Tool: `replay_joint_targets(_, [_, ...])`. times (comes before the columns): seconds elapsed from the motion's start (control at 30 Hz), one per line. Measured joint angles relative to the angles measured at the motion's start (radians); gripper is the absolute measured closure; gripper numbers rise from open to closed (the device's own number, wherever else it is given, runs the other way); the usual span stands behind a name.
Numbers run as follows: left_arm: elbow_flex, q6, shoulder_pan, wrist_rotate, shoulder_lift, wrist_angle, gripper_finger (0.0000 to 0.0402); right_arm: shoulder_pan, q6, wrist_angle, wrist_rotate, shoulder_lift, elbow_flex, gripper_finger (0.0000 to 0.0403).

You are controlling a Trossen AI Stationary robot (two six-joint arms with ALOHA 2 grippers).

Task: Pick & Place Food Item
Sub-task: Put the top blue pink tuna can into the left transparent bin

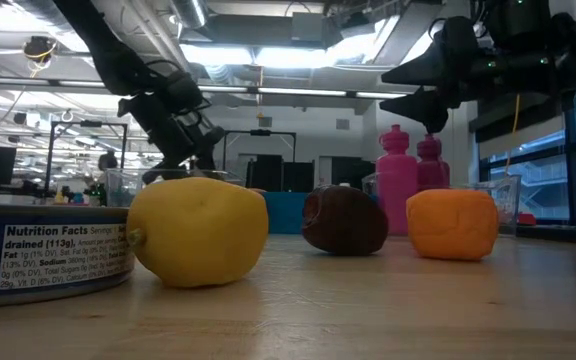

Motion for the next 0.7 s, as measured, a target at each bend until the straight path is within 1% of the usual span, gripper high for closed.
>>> replay_joint_targets(0.07, [0.0, 0.0, 0.0, 0.0, 0.0, -0.005, 0.0189, 0.0, -0.001, 0.0, 0.0, 0.0, 0.0, 0.0085])
replay_joint_targets(0.17, [0.0, -0.006, 0.0, 0.0, 0.0, -0.007, 0.0179, 0.0, -0.003, 0.0, 0.0, 0.0, 0.0, 0.0085])
replay_joint_targets(0.47, [0.0, -0.015, 0.0, -0.001, 0.0, 0.003, 0.0179, 0.0, -0.002, 0.0, -0.024, 0.0, 0.0, 0.0085])
replay_joint_targets(0.7, [0.0, -0.034, 0.015, -0.002, 0.0, 0.022, 0.017, 0.0, 0.0, 0.0, -0.026, 0.0, 0.0, 0.0085])
